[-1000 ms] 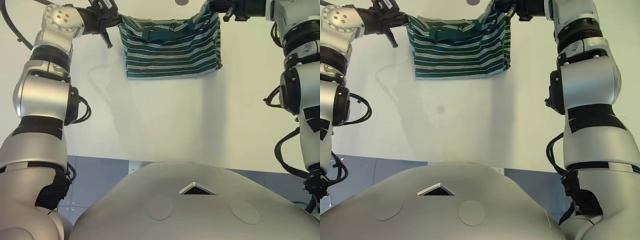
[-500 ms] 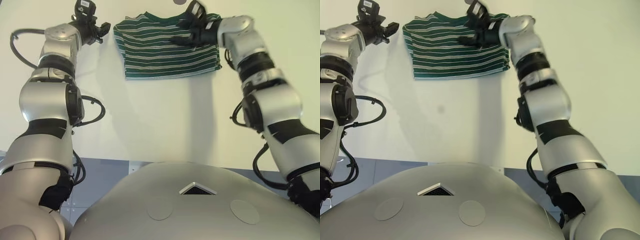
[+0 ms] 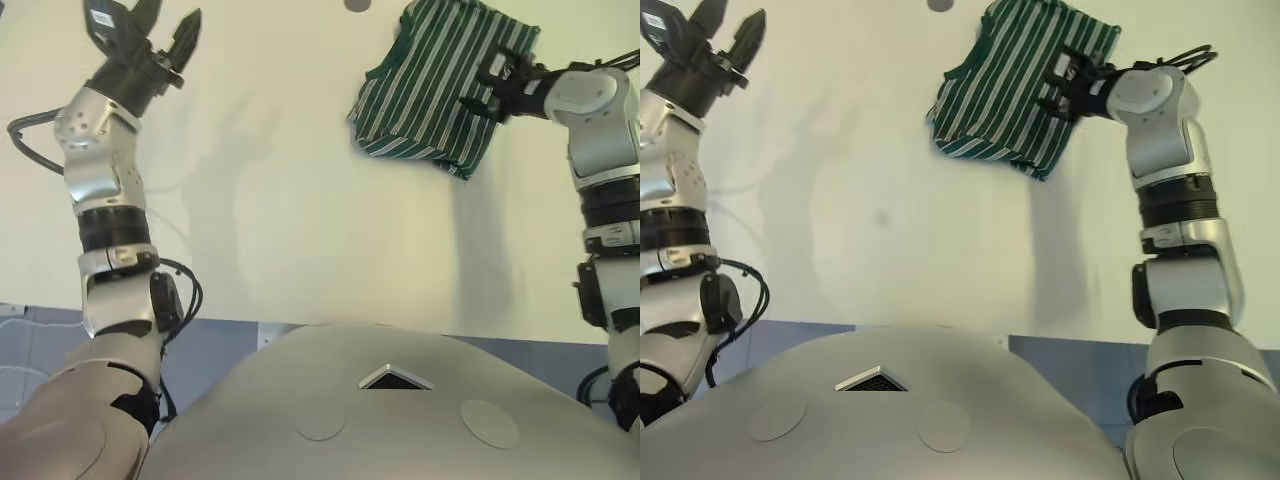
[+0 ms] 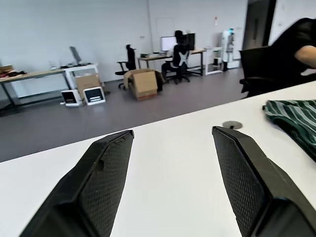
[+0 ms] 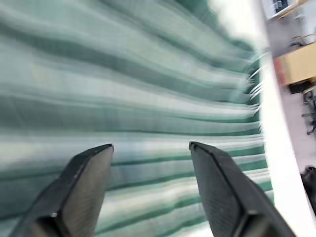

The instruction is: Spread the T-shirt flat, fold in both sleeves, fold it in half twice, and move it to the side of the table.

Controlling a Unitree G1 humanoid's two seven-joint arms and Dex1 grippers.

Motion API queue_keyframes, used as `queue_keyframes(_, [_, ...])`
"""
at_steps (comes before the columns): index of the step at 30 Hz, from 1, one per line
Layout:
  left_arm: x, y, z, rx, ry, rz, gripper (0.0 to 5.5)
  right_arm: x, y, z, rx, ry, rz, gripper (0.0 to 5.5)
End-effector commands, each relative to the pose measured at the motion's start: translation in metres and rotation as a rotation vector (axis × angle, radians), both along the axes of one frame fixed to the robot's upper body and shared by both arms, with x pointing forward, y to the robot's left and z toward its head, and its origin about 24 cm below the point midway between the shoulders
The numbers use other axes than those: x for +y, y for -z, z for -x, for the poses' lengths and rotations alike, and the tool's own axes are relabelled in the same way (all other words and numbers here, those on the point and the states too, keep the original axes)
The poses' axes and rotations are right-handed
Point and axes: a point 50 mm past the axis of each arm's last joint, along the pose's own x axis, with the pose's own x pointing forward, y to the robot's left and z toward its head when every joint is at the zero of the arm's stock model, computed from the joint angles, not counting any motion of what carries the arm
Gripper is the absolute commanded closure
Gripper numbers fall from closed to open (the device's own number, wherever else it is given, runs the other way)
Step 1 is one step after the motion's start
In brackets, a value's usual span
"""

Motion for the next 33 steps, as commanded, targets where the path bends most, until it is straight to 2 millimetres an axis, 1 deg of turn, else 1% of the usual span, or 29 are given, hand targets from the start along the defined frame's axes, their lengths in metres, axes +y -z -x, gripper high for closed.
queue_keyframes(1, [-0.011, -0.001, 0.004, 0.013, 0.034, -0.065, 2.58, 0.044, 0.037, -0.001, 0.120, 0.012, -0.104, 2.62])
queue_keyframes(2, [-0.017, -0.002, 0.003, 0.013, 0.062, -0.088, 2.58, 0.050, 0.064, 0.010, 0.201, 0.014, -0.057, 2.62])
queue_keyframes(3, [-0.021, -0.001, 0.003, 0.014, 0.096, -0.144, 2.58, 0.062, 0.084, 0.024, 0.261, -0.028, -0.031, 2.62])
queue_keyframes(4, [-0.025, 0.004, 0.005, 0.021, 0.141, -0.220, 2.58, 0.078, 0.094, 0.043, 0.309, -0.124, -0.050, 2.62])
queue_keyframes(5, [-0.029, 0.011, 0.009, 0.031, 0.201, -0.318, 2.58, 0.092, 0.096, 0.063, 0.331, -0.242, -0.082, 2.62])
queue_keyframes(6, [-0.030, 0.016, 0.012, 0.040, 0.237, -0.382, 2.58, 0.100, 0.092, 0.076, 0.336, -0.325, -0.110, 2.62])
queue_keyframes(7, [-0.030, 0.019, 0.015, 0.044, 0.257, -0.415, 2.58, 0.104, 0.090, 0.083, 0.337, -0.371, -0.124, 2.62])
queue_keyframes(8, [-0.029, 0.025, 0.030, 0.033, 0.359, -0.540, 2.58, 0.097, 0.078, 0.088, 0.294, -0.407, -0.133, 2.62])
queue_keyframes(9, [-0.030, 0.027, 0.048, 0.010, 0.474, -0.649, 2.58, 0.090, 0.057, 0.085, 0.199, -0.393, -0.169, 2.62])
queue_keyframes(11, [-0.038, 0.026, 0.080, -0.039, 0.666, -0.751, 2.58, 0.075, 0.012, 0.074, 0.037, -0.322, -0.272, 2.62])
queue_keyframes(12, [-0.040, 0.024, 0.087, -0.056, 0.707, -0.757, 2.58, 0.070, -0.003, 0.071, -0.002, -0.294, -0.311, 2.62])
queue_keyframes(13, [-0.042, 0.023, 0.092, -0.064, 0.726, -0.758, 2.58, 0.067, -0.010, 0.071, -0.014, -0.283, -0.330, 2.62])
queue_keyframes(14, [-0.043, 0.025, 0.099, -0.118, 0.812, -0.861, 2.40, 0.043, -0.018, 0.074, -0.027, -0.279, -0.271, 2.62])
queue_keyframes(16, [-0.047, 0.028, 0.106, -0.254, 0.953, -1.039, 2.03, -0.009, -0.018, 0.083, -0.013, -0.328, -0.023, 2.62])
queue_keyframes(17, [-0.050, 0.031, 0.106, -0.313, 0.983, -1.093, 1.88, -0.026, -0.015, 0.089, 0.011, -0.375, 0.090, 2.62])
queue_keyframes(18, [-0.056, 0.037, 0.104, -0.348, 1.001, -1.108, 1.88, -0.036, -0.010, 0.096, 0.038, -0.412, 0.149, 2.62])
queue_keyframes(20, [-0.070, 0.052, 0.102, -0.383, 1.017, -1.085, 1.88, -0.046, -0.003, 0.104, 0.053, -0.439, 0.199, 2.62])
queue_keyframes(22, [-0.084, 0.067, 0.097, -0.400, 1.024, -1.086, 1.88, -0.051, 0.003, 0.110, 0.055, -0.446, 0.217, 2.62])
queue_keyframes(25, [-0.091, 0.087, 0.087, -0.388, 1.021, -1.121, 1.88, -0.053, 0.021, 0.135, 0.064, -0.530, 0.263, 2.62])
queue_keyframes(28, [-0.083, 0.097, 0.083, -0.322, 1.028, -1.140, 2.43, -0.053, 0.031, 0.143, 0.028, -0.598, 0.295, 2.62])
queue_keyframes(31, [-0.074, 0.103, 0.086, -0.267, 1.082, -1.148, 3.07, -0.039, 0.039, 0.145, -0.049, -0.637, 0.272, 2.62])
queue_keyframes(33, [-0.075, 0.106, 0.088, -0.244, 1.109, -1.129, 3.50, -0.034, 0.047, 0.147, -0.050, -0.646, 0.274, 2.62])
